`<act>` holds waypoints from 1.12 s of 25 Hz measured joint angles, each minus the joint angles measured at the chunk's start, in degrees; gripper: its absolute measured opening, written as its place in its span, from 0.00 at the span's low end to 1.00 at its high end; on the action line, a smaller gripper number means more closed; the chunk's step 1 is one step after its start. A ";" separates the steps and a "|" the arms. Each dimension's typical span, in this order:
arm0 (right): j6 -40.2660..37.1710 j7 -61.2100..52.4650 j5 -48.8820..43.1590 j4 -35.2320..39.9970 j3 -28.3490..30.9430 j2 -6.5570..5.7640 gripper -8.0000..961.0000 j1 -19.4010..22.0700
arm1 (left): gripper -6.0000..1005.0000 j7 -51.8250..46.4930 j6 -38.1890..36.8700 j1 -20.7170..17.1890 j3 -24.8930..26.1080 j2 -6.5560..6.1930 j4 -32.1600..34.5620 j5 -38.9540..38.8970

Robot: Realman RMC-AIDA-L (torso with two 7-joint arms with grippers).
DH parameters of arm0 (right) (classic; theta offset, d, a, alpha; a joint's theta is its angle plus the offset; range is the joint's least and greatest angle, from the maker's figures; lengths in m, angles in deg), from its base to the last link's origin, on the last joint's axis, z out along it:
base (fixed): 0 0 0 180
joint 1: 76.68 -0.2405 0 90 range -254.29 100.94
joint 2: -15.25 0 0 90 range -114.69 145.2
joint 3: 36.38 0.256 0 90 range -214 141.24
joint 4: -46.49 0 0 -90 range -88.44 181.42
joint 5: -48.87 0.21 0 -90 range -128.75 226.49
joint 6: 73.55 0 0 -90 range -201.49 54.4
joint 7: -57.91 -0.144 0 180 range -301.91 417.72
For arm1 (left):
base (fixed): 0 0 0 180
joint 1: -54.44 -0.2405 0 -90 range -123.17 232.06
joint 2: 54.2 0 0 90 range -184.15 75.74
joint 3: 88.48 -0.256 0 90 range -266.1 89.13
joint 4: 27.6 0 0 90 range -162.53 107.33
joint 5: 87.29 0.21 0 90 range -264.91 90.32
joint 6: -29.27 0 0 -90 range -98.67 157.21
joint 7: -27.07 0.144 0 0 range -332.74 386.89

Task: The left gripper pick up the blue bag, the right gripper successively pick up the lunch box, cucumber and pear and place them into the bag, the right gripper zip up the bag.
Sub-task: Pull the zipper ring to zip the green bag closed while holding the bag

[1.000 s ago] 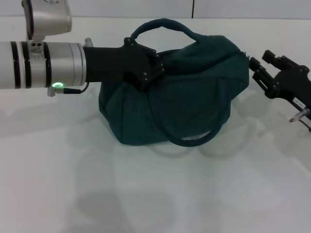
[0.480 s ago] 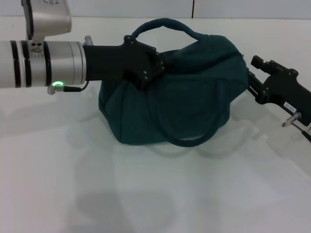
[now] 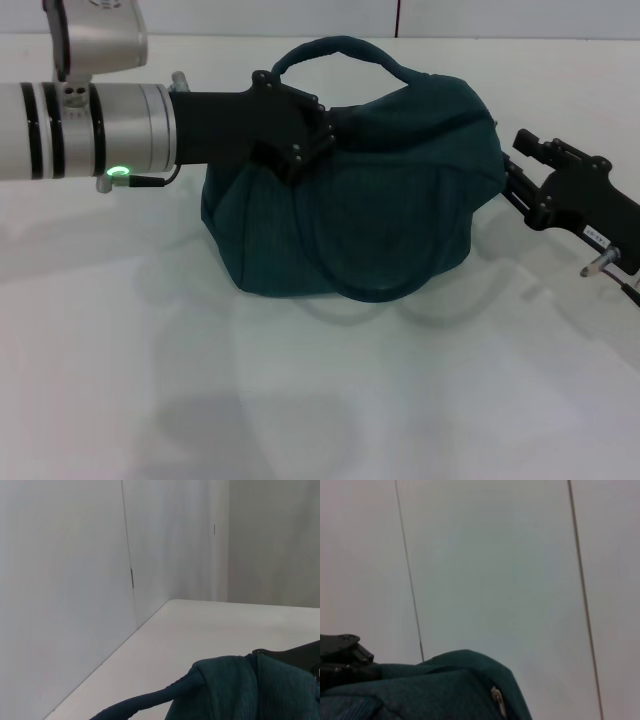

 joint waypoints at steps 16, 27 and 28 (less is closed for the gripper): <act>-2.34 -0.18 0.01 -0.03 -0.14 0.02 0.38 1.95 | 0.05 1.39 0.09 -0.01 0.00 -0.02 0.00 0.04; -1.46 0.16 -1.47 0.10 -0.14 0.01 0.36 -0.79 | 0.05 1.42 0.09 0.27 0.01 0.07 0.08 0.03; -1.28 0.17 -1.58 0.28 -0.13 0.00 0.36 -0.98 | 0.05 1.42 0.09 0.30 0.01 0.07 0.08 0.03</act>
